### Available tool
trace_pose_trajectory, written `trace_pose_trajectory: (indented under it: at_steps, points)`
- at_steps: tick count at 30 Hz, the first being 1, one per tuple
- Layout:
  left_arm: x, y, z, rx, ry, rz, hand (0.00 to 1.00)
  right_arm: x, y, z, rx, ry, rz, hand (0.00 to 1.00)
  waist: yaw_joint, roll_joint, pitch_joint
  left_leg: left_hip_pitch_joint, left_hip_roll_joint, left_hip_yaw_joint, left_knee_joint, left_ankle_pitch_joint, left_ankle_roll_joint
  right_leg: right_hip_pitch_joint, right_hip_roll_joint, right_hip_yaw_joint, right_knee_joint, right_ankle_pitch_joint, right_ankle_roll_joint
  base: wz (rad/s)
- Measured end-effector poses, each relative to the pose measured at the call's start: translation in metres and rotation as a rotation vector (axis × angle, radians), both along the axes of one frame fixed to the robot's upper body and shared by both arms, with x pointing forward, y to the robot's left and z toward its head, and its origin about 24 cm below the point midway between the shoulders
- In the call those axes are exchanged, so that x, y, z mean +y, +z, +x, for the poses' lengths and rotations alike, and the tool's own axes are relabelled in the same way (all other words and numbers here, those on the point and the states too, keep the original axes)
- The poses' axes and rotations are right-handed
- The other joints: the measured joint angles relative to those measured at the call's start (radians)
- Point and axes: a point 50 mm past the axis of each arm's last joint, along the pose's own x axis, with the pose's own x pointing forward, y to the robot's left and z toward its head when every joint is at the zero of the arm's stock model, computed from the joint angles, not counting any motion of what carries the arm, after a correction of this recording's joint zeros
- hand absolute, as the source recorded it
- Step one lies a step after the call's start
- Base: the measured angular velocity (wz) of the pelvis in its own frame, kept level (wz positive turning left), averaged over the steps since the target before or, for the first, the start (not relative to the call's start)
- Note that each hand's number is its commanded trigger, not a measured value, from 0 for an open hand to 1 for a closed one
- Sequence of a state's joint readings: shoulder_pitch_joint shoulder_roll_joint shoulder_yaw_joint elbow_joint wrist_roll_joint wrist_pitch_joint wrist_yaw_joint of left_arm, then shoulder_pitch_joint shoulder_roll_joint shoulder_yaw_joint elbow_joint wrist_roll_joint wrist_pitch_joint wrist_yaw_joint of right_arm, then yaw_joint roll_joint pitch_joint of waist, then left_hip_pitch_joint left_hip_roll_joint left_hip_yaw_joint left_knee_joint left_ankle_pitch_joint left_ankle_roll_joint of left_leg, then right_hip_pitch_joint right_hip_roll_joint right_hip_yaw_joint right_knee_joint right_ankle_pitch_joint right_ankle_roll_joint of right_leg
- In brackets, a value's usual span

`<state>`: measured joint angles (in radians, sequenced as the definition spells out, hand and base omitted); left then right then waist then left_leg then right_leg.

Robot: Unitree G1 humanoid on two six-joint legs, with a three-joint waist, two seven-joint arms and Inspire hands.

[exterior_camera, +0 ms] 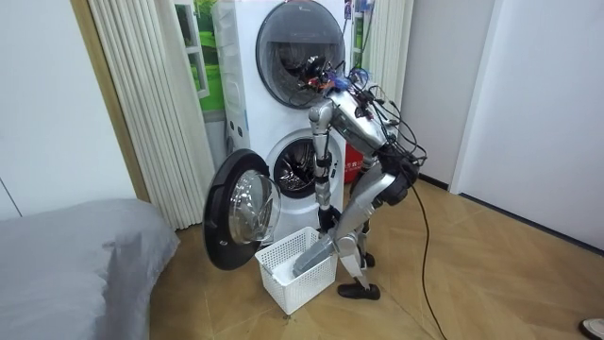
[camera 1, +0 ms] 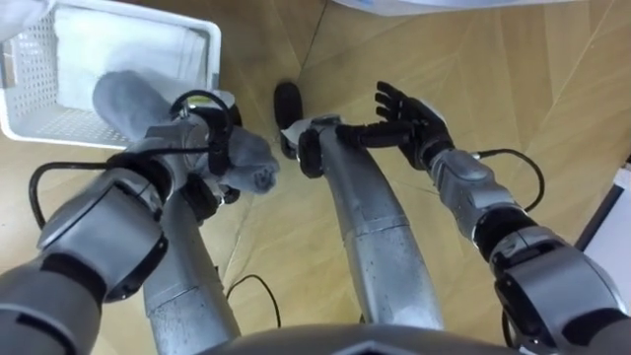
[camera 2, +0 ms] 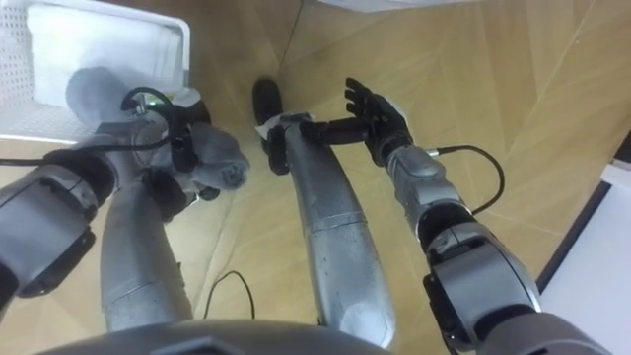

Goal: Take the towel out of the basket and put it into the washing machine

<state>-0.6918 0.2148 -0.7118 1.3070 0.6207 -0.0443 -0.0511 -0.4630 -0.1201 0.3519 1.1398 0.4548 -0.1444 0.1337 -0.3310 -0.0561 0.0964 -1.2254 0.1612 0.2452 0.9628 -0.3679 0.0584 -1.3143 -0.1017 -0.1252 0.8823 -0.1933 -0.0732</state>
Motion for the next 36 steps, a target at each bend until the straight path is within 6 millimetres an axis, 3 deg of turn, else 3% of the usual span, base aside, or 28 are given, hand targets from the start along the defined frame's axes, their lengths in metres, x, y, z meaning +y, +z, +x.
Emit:
trace_pose_trajectory:
  at_steps: [10,12,16,18,19,23,29,34,36]
  points:
    - [-0.007,-0.008,-0.009,-0.017,-0.022,-0.075,1.00,-0.005,-0.018,-0.020,0.060,-0.038,-0.022,0.00,0.014,0.000,-0.0001,0.119,0.003,-0.003,-0.017,-0.002,0.000,0.125,0.005,-0.006,-0.025,0.002,0.002,-0.01]
    - [-0.008,-0.007,-0.009,-0.050,-0.021,-0.097,1.00,-0.008,-0.024,-0.027,0.080,-0.055,-0.033,0.00,0.034,0.005,-0.0003,0.158,0.010,-0.003,-0.026,-0.002,0.000,0.168,0.016,-0.005,-0.044,0.010,0.004,-0.10]
    - [-0.014,-0.004,-0.007,-0.140,0.002,-0.170,1.00,-0.017,-0.033,-0.041,0.117,-0.089,-0.059,0.00,0.084,0.028,-0.0009,0.226,0.021,-0.002,-0.049,-0.004,-0.004,0.245,0.034,-0.010,-0.092,0.027,0.005,-0.12]
    - [-0.020,-0.001,-0.007,-0.201,0.008,-0.218,1.00,-0.029,-0.037,-0.050,0.133,-0.107,-0.082,0.00,0.102,0.054,-0.0045,0.272,0.010,0.000,-0.076,0.000,-0.004,0.287,0.026,-0.010,-0.109,0.029,0.009,0.02]
    - [-0.022,0.000,-0.006,-0.211,0.012,-0.230,1.00,-0.031,-0.038,-0.052,0.135,-0.112,-0.088,0.00,0.107,0.058,-0.0062,0.283,0.004,0.001,-0.082,0.001,-0.004,0.295,0.023,-0.008,-0.110,0.029,0.010,0.08]
    - [-0.022,0.008,-0.001,-0.304,0.149,-0.385,1.00,-0.036,-0.041,-0.058,0.153,-0.118,-0.107,0.00,0.121,0.066,-0.0094,0.353,-0.009,0.023,-0.123,0.013,-0.002,0.349,0.012,0.004,-0.123,0.027,0.016,0.02]
    - [-0.021,0.017,0.000,-0.391,0.372,-0.670,1.00,-0.036,-0.045,-0.065,0.161,-0.123,-0.144,0.00,0.150,0.080,-0.0137,0.411,-0.016,0.015,-0.153,0.019,-0.008,0.407,0.010,-0.003,-0.144,0.023,0.015,0.04]
    - [-0.020,0.004,-0.013,-0.329,0.561,-0.876,1.00,-0.028,-0.044,-0.065,0.144,-0.060,-0.166,0.00,0.164,0.081,-0.0152,0.445,-0.033,0.017,-0.195,0.038,-0.010,0.433,-0.001,-0.004,-0.160,0.023,0.016,0.09]
    - [-0.025,-0.007,-0.025,-0.243,0.610,-0.961,1.00,-0.027,-0.045,-0.065,0.143,-0.047,-0.177,0.00,0.181,0.083,-0.0208,0.464,-0.034,0.019,-0.209,0.040,-0.013,0.450,0.001,-0.004,-0.171,0.023,0.016,-0.02]
